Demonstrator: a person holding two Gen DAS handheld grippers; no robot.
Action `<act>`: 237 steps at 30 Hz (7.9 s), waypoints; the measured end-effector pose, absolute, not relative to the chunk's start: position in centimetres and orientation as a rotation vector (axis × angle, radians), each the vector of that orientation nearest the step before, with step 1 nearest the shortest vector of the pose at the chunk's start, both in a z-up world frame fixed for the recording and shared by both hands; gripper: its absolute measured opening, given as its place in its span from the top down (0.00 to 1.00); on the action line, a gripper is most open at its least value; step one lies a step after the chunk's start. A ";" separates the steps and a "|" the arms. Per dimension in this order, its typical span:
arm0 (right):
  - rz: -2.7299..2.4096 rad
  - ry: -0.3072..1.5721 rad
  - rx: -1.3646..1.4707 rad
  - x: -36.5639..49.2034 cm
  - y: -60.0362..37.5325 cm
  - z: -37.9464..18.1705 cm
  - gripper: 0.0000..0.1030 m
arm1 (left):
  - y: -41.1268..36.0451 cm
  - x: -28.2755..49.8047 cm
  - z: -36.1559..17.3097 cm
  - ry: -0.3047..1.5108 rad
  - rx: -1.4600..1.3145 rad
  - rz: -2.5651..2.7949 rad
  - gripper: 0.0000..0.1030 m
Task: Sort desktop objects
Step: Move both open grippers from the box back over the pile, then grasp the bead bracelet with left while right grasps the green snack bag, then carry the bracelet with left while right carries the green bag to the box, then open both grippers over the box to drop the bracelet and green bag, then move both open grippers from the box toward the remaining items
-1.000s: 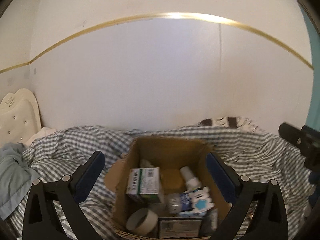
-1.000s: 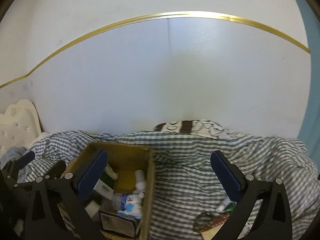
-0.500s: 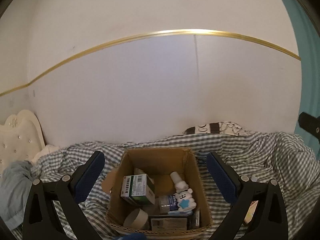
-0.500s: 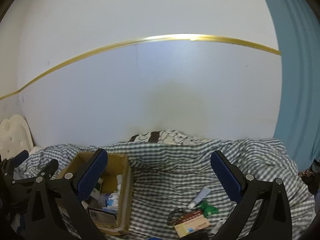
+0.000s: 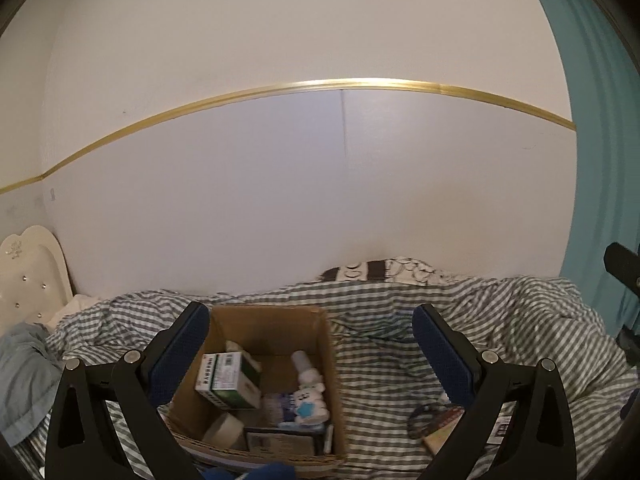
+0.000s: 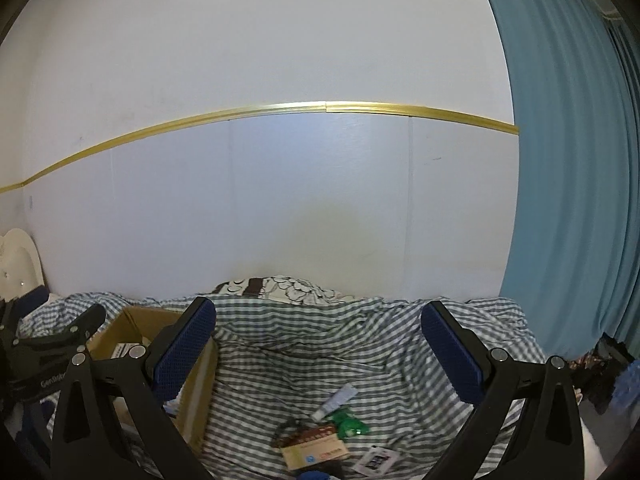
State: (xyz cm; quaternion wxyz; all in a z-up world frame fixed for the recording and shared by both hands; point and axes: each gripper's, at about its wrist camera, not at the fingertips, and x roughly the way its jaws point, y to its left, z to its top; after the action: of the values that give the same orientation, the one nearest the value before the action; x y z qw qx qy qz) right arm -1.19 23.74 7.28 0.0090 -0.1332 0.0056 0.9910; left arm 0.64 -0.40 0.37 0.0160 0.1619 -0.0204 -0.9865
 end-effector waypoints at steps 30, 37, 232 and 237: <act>2.956 0.011 -0.797 -6.0 30.6 -4.5 0.00 | 9.7 -6.2 -12.1 -0.225 0.908 -3.153 0.00; 2.944 0.025 -0.942 -8.7 30.2 -9.1 0.03 | 11.2 -8.3 -17.3 -0.272 1.104 -3.152 0.03; 3.165 0.244 -0.450 -2.9 24.9 5.6 0.00 | -0.4 1.5 -0.7 -0.073 0.380 -3.189 0.00; 3.147 0.295 -0.404 -1.0 27.7 6.1 0.00 | 1.4 1.9 -0.6 -0.084 0.387 -3.218 0.00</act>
State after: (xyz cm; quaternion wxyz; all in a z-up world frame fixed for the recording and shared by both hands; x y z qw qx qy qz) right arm -1.01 27.68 6.08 -0.0223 -0.1268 0.0927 0.9873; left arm 1.91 1.36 -0.59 -0.0503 0.1192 -0.0259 -0.9913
